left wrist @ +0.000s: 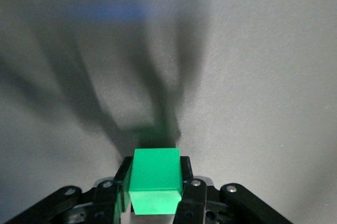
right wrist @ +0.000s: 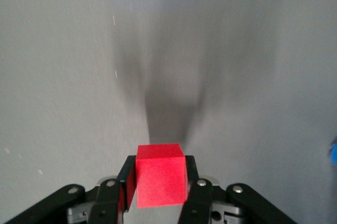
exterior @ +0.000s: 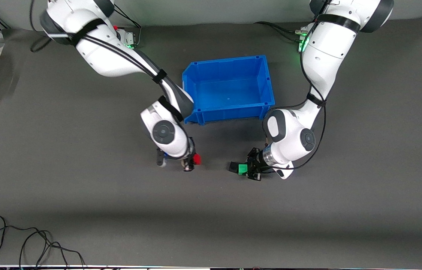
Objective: Attach green and red cubes to black cube
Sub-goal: 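Carry the red cube and the green cube toward the black cube, then press the red cube and the green cube against the black cube's sides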
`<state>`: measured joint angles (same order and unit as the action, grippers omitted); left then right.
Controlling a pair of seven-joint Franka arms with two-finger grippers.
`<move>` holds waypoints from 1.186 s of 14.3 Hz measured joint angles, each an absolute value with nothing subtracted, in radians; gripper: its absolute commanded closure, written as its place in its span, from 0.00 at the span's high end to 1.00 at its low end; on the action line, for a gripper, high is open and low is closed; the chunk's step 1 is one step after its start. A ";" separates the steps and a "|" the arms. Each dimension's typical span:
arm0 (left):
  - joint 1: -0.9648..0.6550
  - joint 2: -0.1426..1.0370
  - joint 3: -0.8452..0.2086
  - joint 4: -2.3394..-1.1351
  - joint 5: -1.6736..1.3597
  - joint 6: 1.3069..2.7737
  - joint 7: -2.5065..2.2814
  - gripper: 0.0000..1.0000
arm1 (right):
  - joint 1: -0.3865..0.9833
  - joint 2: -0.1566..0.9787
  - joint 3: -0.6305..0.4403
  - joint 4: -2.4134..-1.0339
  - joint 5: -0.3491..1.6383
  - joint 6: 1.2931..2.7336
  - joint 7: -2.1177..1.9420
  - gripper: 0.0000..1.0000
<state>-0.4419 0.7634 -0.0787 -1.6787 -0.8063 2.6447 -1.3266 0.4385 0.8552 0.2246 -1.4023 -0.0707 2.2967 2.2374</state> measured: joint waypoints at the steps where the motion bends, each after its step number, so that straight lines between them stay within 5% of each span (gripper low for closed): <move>1: -0.447 0.763 -0.079 -1.679 -0.806 2.645 -1.341 0.17 | 0.456 0.892 0.226 -1.351 -0.074 2.298 2.249 0.26; 12: -0.514 0.763 -0.078 -1.666 -0.806 2.671 -1.476 0.21 | 0.491 0.970 0.231 -1.262 -0.153 2.352 2.265 0.25; 13: -0.518 0.763 -0.078 -1.666 -0.806 2.672 -1.477 0.30 | 0.491 0.972 0.230 -1.259 -0.154 2.359 2.275 0.25; 14: -0.521 0.763 -0.077 -1.666 -0.806 2.673 -1.479 0.53 | 0.491 0.975 0.230 -1.257 -0.154 2.366 2.284 0.25; 15: -0.524 0.763 -0.076 -1.666 -0.806 2.675 -1.480 0.93 | 0.491 0.976 0.230 -1.257 -0.154 2.371 2.290 0.26; 16: -0.525 0.764 -0.075 -1.666 -0.806 2.675 -1.480 1.00 | 0.491 0.976 0.230 -1.257 -0.154 2.374 2.297 0.31; 17: -0.525 0.764 -0.075 -1.666 -0.805 2.675 -1.480 1.00 | 0.491 0.976 0.230 -1.257 -0.154 2.375 2.302 0.50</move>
